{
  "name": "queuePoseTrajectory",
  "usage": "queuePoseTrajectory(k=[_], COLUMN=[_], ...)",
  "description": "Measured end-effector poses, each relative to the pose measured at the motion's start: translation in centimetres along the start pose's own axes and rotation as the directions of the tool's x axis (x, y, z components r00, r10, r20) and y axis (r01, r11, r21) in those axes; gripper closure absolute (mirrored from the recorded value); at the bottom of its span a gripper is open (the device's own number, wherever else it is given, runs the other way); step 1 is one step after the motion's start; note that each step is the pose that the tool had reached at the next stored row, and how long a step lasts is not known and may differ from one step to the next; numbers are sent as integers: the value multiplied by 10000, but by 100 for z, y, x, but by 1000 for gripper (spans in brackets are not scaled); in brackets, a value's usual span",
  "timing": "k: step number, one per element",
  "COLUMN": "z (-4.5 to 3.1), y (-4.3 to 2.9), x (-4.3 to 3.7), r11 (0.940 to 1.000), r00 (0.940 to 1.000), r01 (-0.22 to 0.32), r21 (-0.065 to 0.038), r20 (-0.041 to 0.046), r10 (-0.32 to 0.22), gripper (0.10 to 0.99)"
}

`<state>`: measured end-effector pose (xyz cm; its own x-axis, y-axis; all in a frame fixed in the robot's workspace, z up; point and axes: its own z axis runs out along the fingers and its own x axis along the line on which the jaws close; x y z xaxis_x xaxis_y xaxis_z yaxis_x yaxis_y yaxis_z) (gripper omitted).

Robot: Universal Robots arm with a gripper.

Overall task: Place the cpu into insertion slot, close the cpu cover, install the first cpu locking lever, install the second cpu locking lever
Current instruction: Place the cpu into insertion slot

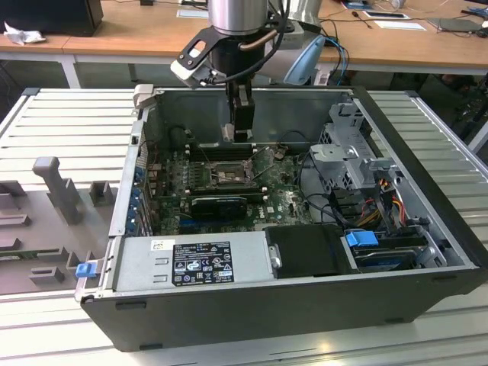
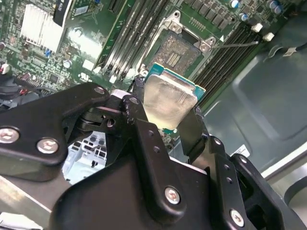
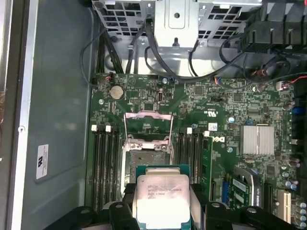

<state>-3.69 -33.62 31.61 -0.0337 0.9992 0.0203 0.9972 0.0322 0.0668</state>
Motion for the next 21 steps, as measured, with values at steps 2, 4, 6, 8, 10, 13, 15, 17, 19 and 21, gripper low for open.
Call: queuePoseTrajectory(k=[2, 4, 6, 8, 10, 13, 15, 17, 19, 21], z=[74, 103, 124, 145, 157, 182, 199, 235, 271, 319], y=[-5, -7, -8, -10, -11, -13, -14, -16, -18, -22], x=[0, 0, -1, -1, -1, -2, -2, -2, -3, -4], r11=[10000, 10000, 10000, 10000, 10000, 10000, 10000, 10000, 10000, 10000], r00=[10000, 10000, 10000, 10000, 10000, 10000, 10000, 10000, 10000, 10000], r01=[0, 1, 2, 2, 1, 0, 0, 1, 2, 1], r21=[2, -6, -15, -16, -17, -16, -15, -15, -15, -14], r20=[3, 21, 22, 21, 18, 8, 8, 8, 7, 8], r10=[0, -1, -2, -2, -1, 0, 0, -1, -2, -1], gripper=[557, 557, 557, 557, 557, 557, 557, 557, 557, 557])
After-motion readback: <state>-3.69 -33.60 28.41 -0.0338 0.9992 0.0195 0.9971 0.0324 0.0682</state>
